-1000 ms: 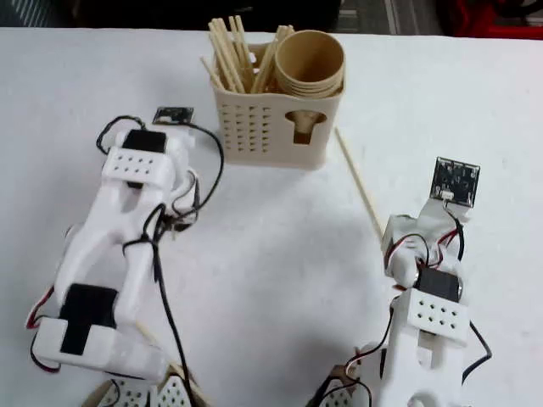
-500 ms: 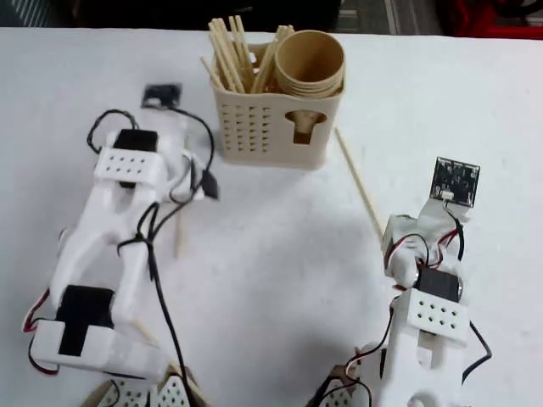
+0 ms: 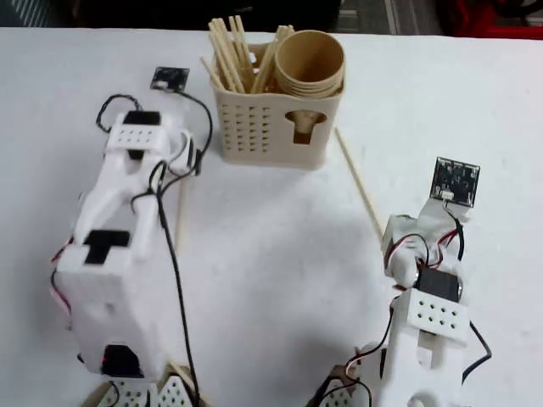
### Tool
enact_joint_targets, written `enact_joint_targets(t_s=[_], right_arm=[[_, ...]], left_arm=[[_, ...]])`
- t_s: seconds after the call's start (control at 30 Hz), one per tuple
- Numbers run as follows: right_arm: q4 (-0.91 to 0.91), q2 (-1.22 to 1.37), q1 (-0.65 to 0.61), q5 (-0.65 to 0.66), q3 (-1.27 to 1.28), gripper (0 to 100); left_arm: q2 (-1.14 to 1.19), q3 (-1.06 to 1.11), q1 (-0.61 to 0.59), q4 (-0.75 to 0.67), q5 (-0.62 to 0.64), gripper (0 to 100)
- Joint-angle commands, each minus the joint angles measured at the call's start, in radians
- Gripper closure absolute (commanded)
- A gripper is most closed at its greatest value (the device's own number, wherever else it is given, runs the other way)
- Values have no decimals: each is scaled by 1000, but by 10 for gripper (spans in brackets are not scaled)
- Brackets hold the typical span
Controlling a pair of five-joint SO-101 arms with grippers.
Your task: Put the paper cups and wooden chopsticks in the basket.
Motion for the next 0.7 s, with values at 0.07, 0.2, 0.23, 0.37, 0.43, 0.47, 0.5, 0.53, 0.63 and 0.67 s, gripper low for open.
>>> enact_joint_targets(t_s=[0.07, 0.2, 0.23, 0.37, 0.43, 0.47, 0.5, 0.53, 0.63, 0.67], right_arm=[[-18, -18, -1, -5, -8, 978], [-18, -18, -1, -5, -8, 978], [-18, -18, -1, -5, -8, 978], [-18, -18, -1, -5, -8, 978], [-18, -18, -1, -5, -8, 978], [-18, -18, -1, -5, -8, 978], [-18, -18, -1, -5, -8, 978], [-18, -18, -1, -5, -8, 978], [-18, -18, -1, -5, -8, 978], [-18, -18, -1, -5, -8, 978]], left_arm=[[229, -391, -12, 157, -8, 816], [423, -664, -12, 301, -9, 862], [467, -732, -12, 338, -11, 889], [624, -1014, -12, 485, -11, 981], [680, -1158, -8, 572, -11, 977], [704, -1231, -8, 615, -11, 978], [720, -1290, -7, 637, -11, 978], [731, -1326, -10, 635, -11, 979], [716, -1367, -25, 634, -11, 979], [702, -1367, -28, 634, -11, 979]])
